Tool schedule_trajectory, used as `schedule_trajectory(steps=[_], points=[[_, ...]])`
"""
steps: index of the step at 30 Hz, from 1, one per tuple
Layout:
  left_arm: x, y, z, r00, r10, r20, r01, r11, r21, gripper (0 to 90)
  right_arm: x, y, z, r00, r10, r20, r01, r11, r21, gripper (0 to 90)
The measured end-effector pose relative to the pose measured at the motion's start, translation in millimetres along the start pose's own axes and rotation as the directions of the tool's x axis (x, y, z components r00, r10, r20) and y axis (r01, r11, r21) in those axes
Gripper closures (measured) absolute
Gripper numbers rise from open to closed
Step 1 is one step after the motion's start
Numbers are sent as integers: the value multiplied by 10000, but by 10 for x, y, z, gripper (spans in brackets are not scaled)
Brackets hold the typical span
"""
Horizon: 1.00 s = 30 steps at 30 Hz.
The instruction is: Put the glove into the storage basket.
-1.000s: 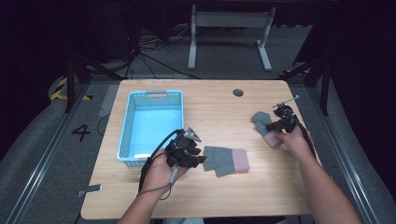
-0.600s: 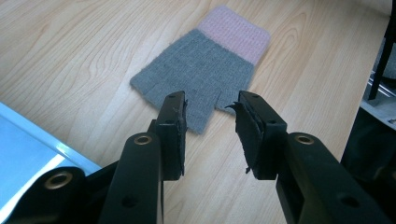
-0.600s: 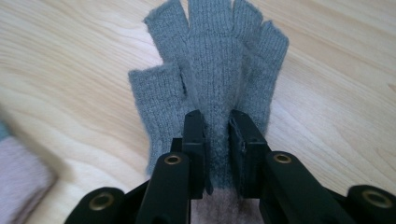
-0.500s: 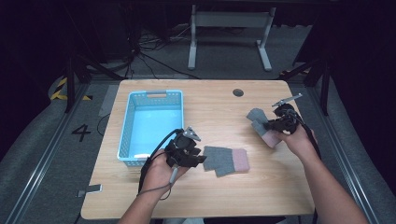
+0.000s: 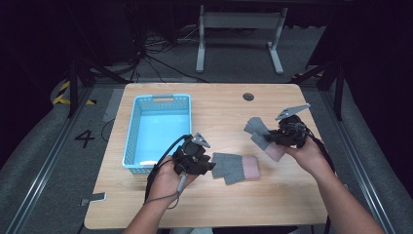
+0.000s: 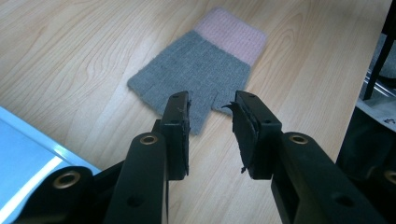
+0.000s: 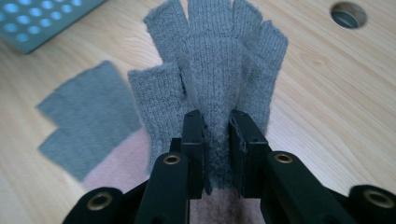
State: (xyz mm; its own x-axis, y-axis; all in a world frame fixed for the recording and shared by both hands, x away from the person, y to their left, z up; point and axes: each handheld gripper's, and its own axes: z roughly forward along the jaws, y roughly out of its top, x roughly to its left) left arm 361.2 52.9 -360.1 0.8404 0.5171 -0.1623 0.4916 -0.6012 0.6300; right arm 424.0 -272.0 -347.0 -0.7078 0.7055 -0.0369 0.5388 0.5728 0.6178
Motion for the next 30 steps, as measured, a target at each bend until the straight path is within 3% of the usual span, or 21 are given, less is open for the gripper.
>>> schedule_trajectory(steps=[8, 9, 13, 18, 24, 25, 29, 30], points=[[-6, 7, 9, 10000, -4, 43, 4, 10000, 19, 669, 308, 60, 3, 9941, -927, -564, 928, 9957, -7, 769], [1, 9, 5, 10000, 34, 53, -34, 10000, 22, 669, 387, 72, 22, 9899, -1159, -822, 1163, 9932, 2, 769], [-1, 3, 0, 9995, 193, 234, -193, 9998, 18, 691, 516, 87, 61, 9820, -1521, -1123, 1534, 9882, 36, 767], [1, -6, -36, 9994, 282, 184, -281, 9996, -57, 709, 633, 84, 140, 9719, -1865, -1437, 1900, 9817, 110, 767], [19, -23, -56, 9992, 31, 408, -24, 9998, -173, 751, 726, 61, 259, 9630, -2160, -1614, 2242, 9739, 343, 767], [19, -27, -63, 9990, -90, 449, 103, 9995, -285, 755, 751, 52, 304, 9584, -2332, -1646, 2430, 9691, 421, 767], [16, -31, -67, 9991, -202, 367, 215, 9992, -351, 755, 794, 27, 392, 9543, -2510, -1623, 2639, 9625, 634, 767], [2, -37, -50, 9997, -70, 254, 78, 9995, -303, 757, 800, 21, 407, 9527, -2558, -1639, 2691, 9610, 645, 767]])
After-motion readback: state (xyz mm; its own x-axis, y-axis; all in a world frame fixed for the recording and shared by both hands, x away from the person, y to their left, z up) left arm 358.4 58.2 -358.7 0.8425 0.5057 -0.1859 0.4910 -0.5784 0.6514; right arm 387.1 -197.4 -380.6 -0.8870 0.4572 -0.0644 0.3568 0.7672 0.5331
